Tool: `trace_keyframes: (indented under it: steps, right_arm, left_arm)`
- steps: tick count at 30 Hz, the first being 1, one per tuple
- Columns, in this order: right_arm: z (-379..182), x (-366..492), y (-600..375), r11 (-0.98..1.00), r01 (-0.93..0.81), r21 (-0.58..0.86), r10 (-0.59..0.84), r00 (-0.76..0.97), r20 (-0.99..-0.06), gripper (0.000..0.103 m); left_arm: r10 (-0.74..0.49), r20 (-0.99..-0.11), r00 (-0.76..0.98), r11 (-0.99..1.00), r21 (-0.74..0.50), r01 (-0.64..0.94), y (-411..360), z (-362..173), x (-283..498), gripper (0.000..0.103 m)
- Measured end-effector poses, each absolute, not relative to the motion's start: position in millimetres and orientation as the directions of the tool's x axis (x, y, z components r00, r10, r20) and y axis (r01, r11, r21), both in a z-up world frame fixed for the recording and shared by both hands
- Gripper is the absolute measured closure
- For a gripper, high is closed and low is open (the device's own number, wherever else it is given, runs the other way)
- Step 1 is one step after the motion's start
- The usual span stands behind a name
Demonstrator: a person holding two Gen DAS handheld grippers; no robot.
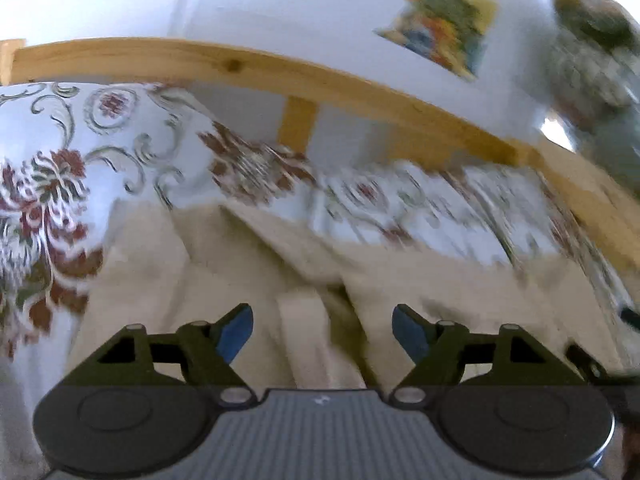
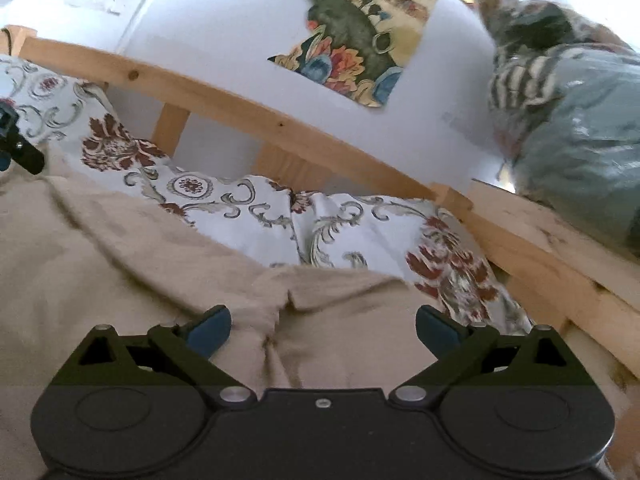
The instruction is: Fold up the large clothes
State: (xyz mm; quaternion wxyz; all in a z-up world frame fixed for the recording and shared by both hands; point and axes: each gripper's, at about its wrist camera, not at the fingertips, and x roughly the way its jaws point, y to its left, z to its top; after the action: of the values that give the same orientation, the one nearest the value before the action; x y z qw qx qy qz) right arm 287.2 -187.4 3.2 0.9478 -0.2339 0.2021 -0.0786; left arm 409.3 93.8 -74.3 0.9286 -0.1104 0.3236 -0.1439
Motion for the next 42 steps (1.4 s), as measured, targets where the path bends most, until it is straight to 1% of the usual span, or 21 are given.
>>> trace_keyframes:
  steps: [3,5,8,10,12,14,15,18,19,22,26,31,35,36,38,42]
  right_arm:
    - [-16,280,-187,0.864,0.018,-0.504,-0.254,0.879,-0.404,0.001]
    - [-29,286,-189,0.856,-0.001,-0.517,-0.264,0.86,-0.437,0.001]
    - [-37,300,-191,0.832,-0.044,-0.553,-0.258,0.852,-0.456,0.001]
    - [-36,307,-192,0.83,-0.059,-0.555,-0.261,0.837,-0.48,0.001]
    - [-28,304,-190,0.826,-0.05,-0.561,-0.281,0.826,-0.488,0.001]
    - [-16,289,-188,0.83,-0.034,-0.557,-0.286,0.831,-0.476,0.002]
    - [-9,277,-187,0.838,-0.036,-0.544,-0.268,0.842,-0.469,0.001]
    - [8,236,-185,0.859,-0.062,-0.508,-0.206,0.867,-0.453,0.001]
    - [12,224,-183,0.862,-0.074,-0.502,-0.189,0.872,-0.452,0.001]
    - [23,182,-171,0.86,-0.142,-0.49,-0.119,0.878,-0.464,0.001]
    - [28,126,-148,0.835,-0.264,-0.482,-0.027,0.856,-0.516,0.001]
    - [23,67,-124,0.829,-0.408,-0.383,0.083,0.766,-0.637,0.001]
    - [8,41,-105,0.785,-0.525,-0.329,0.109,0.639,-0.762,0.001]
    - [4,34,-99,0.759,-0.563,-0.327,0.12,0.614,-0.78,0.001]
    - [0,25,-90,0.707,-0.621,-0.337,0.134,0.586,-0.799,0.001]
    - [-6,21,-86,0.72,-0.595,-0.358,0.126,0.618,-0.776,0.001]
  left_arm:
    - [-0.324,-0.621,0.714,0.945,-0.24,0.221,78,-89,392,0.023]
    - [-0.284,-0.668,0.688,0.959,-0.2,0.202,69,-102,391,0.021]
    - [-0.248,-0.681,0.689,0.968,-0.148,0.202,62,-109,389,0.021]
    - [-0.25,-0.691,0.678,0.968,-0.164,0.189,64,-104,388,0.022]
    - [-0.274,-0.702,0.657,0.962,-0.207,0.18,71,-97,385,0.021]
    - [-0.307,-0.693,0.652,0.952,-0.23,0.204,79,-88,376,0.017]
    - [-0.312,-0.683,0.66,0.95,-0.227,0.214,83,-84,372,0.014]
    - [-0.325,-0.633,0.702,0.945,-0.188,0.268,94,-67,343,0.004]
    - [-0.327,-0.622,0.711,0.943,-0.172,0.283,96,-62,334,0.002]
    - [-0.345,-0.608,0.715,0.933,-0.143,0.329,102,-53,304,0.001]
    - [-0.378,-0.627,0.68,0.915,-0.144,0.376,103,-47,263,0.001]
    - [-0.432,-0.671,0.603,0.871,-0.135,0.473,99,-50,204,0.001]
    - [-0.456,-0.7,0.55,0.827,-0.103,0.553,95,-53,157,0.001]
    - [-0.459,-0.705,0.54,0.817,-0.095,0.569,95,-53,147,0.001]
    - [-0.462,-0.719,0.519,0.799,-0.082,0.596,91,-54,130,0.001]
    - [-0.451,-0.741,0.498,0.761,-0.028,0.648,84,-59,101,0.001]
